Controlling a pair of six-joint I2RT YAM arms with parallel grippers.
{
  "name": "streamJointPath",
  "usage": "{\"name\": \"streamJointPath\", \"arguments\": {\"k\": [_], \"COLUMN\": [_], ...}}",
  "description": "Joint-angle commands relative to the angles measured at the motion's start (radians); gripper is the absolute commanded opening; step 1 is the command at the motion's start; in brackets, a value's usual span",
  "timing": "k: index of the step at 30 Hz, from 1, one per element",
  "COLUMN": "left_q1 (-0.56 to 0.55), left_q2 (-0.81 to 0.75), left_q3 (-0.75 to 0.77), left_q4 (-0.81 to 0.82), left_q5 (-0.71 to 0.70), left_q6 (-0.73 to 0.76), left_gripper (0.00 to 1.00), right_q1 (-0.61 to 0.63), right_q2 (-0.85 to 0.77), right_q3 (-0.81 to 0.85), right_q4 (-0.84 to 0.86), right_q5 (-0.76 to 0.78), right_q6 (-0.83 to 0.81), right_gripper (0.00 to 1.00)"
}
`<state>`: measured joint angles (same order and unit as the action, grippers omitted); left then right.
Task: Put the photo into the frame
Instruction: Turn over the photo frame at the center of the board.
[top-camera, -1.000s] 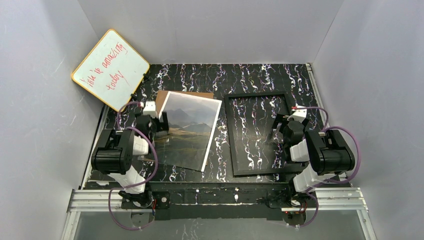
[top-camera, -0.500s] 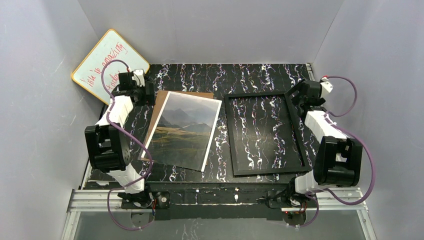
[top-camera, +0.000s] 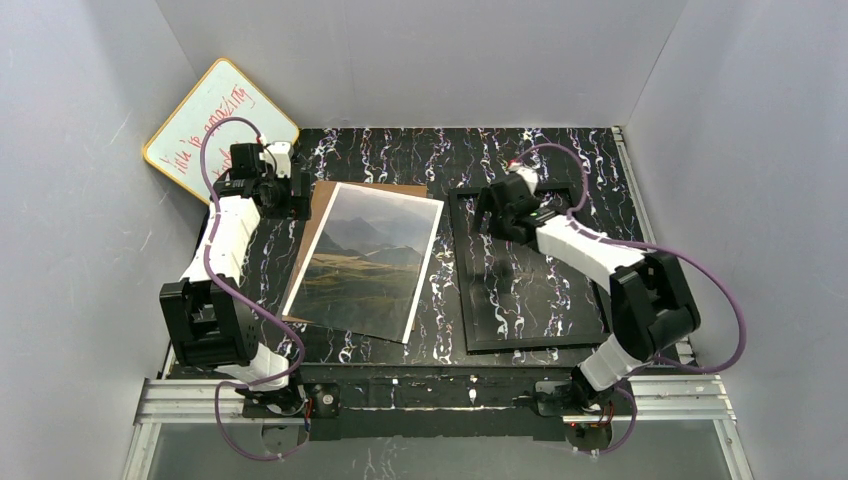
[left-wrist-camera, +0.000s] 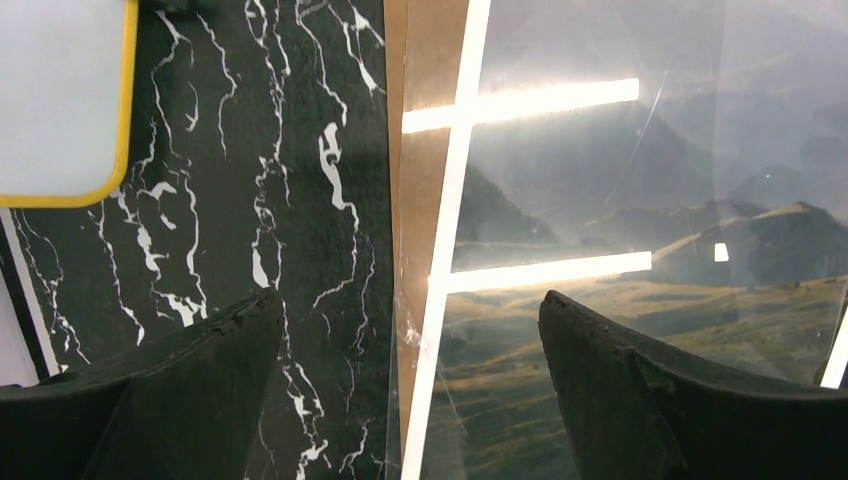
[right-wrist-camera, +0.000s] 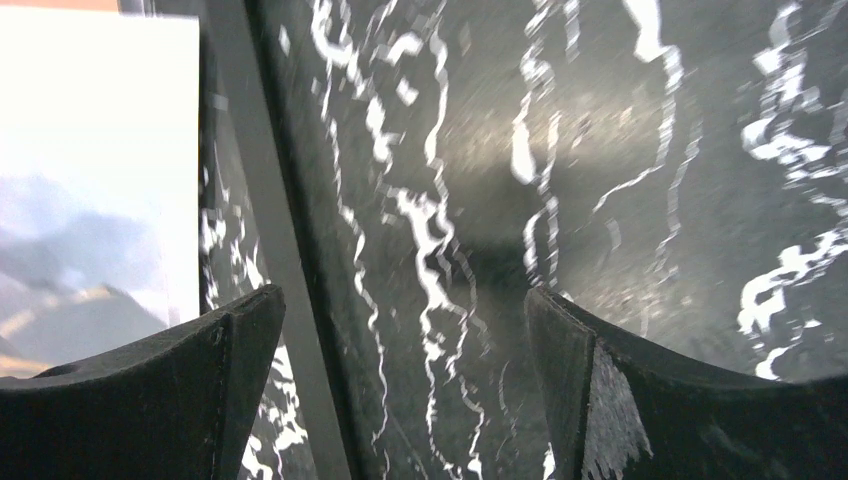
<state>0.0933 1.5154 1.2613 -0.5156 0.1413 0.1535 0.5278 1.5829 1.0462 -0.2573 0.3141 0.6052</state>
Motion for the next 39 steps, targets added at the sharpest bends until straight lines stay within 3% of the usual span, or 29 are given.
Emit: {"name": "streamJointPath", "arguments": {"k": [1,8,21,24,34,39], "left_q1": [0.000,0.000,-0.002,-0.002,-0.057,-0.070], "left_q2": [-0.038,-0.055,-0.067,-0.067,-0.033,-0.026], "left_q3": [0.028,0.014,-0.007,-0.001,0.083,0.102], "left_q4": [-0.099,-0.134,-0.197,-0.204,-0.255,-0.287], "left_q5": [0.004,0.015,0.054,0.067,0.089,0.104], "left_q6": [0.026,0.038,0.067,0.072,0.053,0.049], "left_gripper": [0.98,0.98,0.98,0.98,0.98,0.98], "right_q1": [0.095,0.151,0.232,0.250,0.314,0.319], "right_q2": [0.058,0.141,0.246,0.276,0.419,0.368], "right_q3": [0.056,0.064,0.102,0.123,0.339,0.492], "right_q4": [-0.076,-0.053,-0.087,-0.114,-0.351,-0.436], "right_q5": [0.060,-0.030,0.037,0.066,0.202,0.168], "right_q6": [-0.020,-0.058,-0.063,-0.044,0.062,0.112], "right_gripper": [0.99,0.98,0.78,0.67,0.13,0.03]}}
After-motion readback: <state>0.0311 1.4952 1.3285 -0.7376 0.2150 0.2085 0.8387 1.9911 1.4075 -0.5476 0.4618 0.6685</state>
